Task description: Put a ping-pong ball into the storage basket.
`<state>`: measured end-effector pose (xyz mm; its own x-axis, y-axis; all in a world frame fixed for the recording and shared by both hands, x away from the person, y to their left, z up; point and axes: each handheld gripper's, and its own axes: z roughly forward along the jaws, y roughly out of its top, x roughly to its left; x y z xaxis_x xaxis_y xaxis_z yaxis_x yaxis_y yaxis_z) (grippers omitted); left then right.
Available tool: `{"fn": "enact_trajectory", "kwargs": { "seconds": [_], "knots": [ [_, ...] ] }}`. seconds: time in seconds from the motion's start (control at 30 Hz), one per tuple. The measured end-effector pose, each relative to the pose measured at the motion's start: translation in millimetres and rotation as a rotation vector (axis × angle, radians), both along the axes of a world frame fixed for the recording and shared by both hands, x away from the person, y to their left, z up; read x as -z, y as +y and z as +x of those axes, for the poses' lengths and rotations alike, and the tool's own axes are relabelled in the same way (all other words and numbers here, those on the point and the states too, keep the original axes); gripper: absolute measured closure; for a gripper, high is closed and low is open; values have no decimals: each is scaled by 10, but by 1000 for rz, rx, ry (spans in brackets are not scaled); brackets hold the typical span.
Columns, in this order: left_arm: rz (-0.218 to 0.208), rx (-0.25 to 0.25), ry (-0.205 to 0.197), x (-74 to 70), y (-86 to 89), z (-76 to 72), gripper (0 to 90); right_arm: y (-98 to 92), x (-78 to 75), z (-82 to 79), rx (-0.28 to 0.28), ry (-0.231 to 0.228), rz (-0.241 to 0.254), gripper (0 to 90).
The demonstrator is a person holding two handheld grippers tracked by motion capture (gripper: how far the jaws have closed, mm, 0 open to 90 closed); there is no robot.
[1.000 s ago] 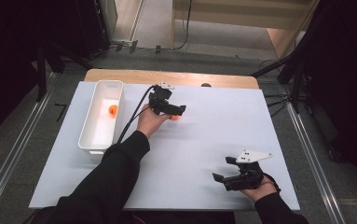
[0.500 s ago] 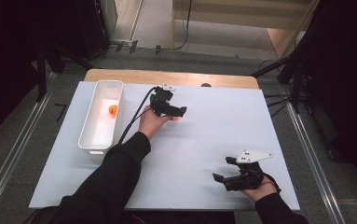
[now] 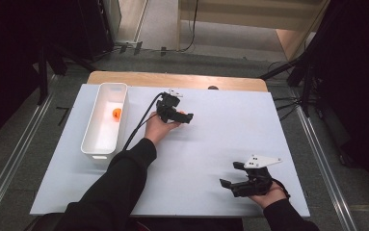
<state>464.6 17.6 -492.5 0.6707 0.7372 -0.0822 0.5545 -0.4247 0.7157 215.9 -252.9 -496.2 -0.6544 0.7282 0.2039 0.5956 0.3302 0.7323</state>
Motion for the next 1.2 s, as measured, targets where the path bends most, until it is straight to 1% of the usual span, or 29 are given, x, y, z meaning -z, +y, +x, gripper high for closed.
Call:
{"fn": "enact_trajectory", "kwargs": {
  "seconds": [0.07,0.27,0.37,0.47,0.53,0.6,0.63,0.7,0.87,1.07,1.1,1.2],
  "knots": [
    [9,-1,-1,18,-3,-3,30,-2,1,0,-2,-2,-3,131],
    [11,-10,-4,72,5,-8,31,0,2,0,0,1,1,131],
    [33,-2,-12,100,-7,-14,31,0,1,0,-1,0,-1,131],
    [31,-1,-3,125,-22,-23,31,0,1,0,1,1,-1,131],
    [39,3,-1,137,-34,-30,31,-2,4,3,-3,0,-3,131],
    [50,4,-16,155,-44,-43,54,-2,2,1,-3,-1,-5,132],
    [59,7,-17,170,-46,-44,58,-2,2,0,-3,0,-4,131],
    [72,10,-7,196,-48,-46,58,-1,3,0,1,0,0,131],
    [124,27,-46,224,-76,-76,61,-3,4,1,-2,-1,-3,132],
    [117,21,-46,225,-72,-80,64,-3,6,1,-4,-2,-4,131],
    [114,15,-53,226,-64,-83,74,-3,6,1,-3,-1,-2,132],
    [90,-18,-58,218,-30,-94,157,-5,9,2,-2,0,-3,131]
  ]
}}
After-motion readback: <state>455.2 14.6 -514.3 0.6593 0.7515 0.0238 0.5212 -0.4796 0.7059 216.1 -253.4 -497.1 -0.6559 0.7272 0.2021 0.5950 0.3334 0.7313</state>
